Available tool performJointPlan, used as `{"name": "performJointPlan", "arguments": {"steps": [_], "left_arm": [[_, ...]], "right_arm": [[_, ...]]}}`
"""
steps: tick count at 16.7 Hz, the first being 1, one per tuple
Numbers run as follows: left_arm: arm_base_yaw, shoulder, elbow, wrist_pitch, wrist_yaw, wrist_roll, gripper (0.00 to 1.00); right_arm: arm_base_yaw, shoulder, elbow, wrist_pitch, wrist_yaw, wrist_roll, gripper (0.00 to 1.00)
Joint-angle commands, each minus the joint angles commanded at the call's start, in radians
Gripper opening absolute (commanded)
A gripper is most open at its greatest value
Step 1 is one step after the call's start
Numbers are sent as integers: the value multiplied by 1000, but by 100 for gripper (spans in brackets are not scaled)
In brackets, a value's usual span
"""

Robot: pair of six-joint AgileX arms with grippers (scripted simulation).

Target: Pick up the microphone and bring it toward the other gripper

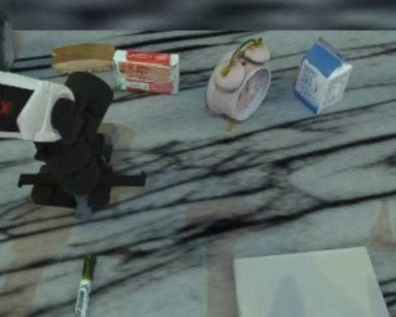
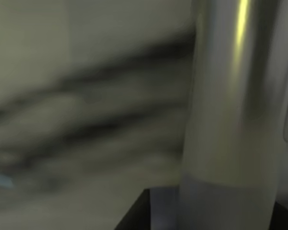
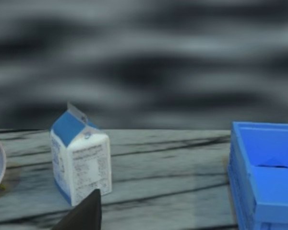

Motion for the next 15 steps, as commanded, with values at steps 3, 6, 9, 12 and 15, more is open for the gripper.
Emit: {"name": "performJointPlan", "arguments": {"steps": [3, 6, 9, 12, 15], "left_arm": [[0, 0, 0, 0, 0, 0, 0], [11, -57, 6, -50, -73, 49, 0], [10, -62, 1, -18, -58, 56, 0], [13, -85, -23, 103, -5, 82, 0], [21, -127, -71, 306, 74, 121, 0]], "right_arm": [[0, 0, 0, 0, 0, 0, 100], [0, 0, 0, 0, 0, 0, 100], [0, 0, 0, 0, 0, 0, 100], [0, 0, 0, 0, 0, 0, 100], [0, 0, 0, 0, 0, 0, 100]]}}
